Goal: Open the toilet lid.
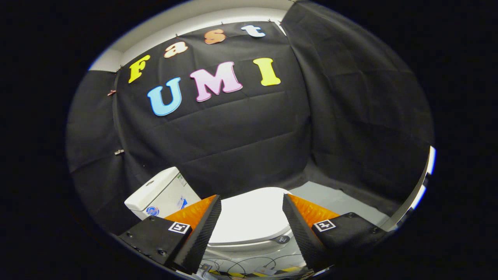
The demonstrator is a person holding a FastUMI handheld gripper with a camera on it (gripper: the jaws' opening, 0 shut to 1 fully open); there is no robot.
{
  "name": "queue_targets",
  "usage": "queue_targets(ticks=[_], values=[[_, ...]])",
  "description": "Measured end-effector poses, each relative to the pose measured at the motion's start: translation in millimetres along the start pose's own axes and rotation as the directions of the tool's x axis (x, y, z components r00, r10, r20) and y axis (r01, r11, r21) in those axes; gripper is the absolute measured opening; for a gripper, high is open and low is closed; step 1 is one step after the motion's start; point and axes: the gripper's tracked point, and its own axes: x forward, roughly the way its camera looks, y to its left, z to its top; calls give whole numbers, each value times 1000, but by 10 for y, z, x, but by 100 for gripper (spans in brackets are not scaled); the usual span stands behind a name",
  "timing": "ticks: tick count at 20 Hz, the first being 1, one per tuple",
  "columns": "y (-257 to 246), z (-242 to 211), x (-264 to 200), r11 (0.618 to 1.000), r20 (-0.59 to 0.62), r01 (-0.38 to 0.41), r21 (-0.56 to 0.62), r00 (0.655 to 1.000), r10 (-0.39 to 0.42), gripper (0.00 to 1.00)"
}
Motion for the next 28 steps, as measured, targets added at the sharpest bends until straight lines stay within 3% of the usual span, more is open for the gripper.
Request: queue_targets(ticks=[8,12,23,28], values=[[-623,-927,468,976,-185,83,201,982,-45,99],[-793,-1368,662,951,-279,107,290,960,-23,99],[-1256,-2470,963,803,-446,249,542,894,24,99],[-1209,-2760,1148,743,-462,258,617,883,77,97]])
